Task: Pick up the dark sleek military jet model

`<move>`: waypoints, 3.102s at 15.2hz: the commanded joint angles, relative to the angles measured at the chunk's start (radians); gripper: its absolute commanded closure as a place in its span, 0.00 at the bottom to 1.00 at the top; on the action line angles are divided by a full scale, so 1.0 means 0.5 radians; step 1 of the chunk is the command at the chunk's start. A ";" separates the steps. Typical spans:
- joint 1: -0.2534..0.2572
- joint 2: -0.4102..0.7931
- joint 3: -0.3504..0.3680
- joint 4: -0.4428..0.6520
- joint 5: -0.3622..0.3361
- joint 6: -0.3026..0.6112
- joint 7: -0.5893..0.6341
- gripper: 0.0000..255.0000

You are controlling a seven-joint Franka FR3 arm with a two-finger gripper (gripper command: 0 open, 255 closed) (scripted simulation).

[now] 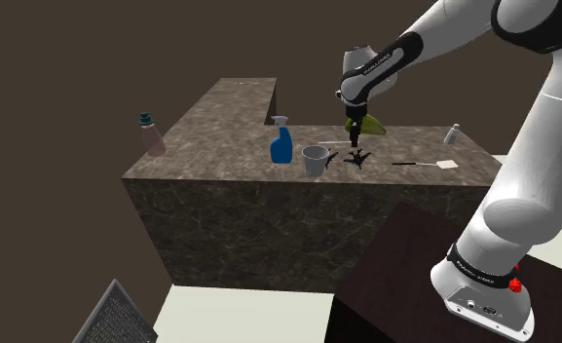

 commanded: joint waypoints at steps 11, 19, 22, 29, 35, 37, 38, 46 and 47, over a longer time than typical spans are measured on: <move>-0.251 0.951 0.041 0.715 0.273 0.203 -0.421 0.00; -0.385 1.404 0.103 1.151 0.341 0.211 -0.526 0.00; -0.393 1.465 0.112 1.165 0.348 0.257 -0.521 0.00; -0.397 1.491 0.115 1.168 0.351 0.279 -0.520 1.00; -0.397 1.497 0.116 1.174 0.352 0.280 -0.519 1.00; -0.392 1.456 0.110 1.162 0.347 0.250 -0.522 1.00; -0.389 1.435 0.107 1.157 0.345 0.236 -0.524 1.00; -0.369 1.283 0.085 1.135 0.324 0.108 -0.536 1.00; -0.367 1.265 0.082 1.134 0.322 0.091 -0.537 1.00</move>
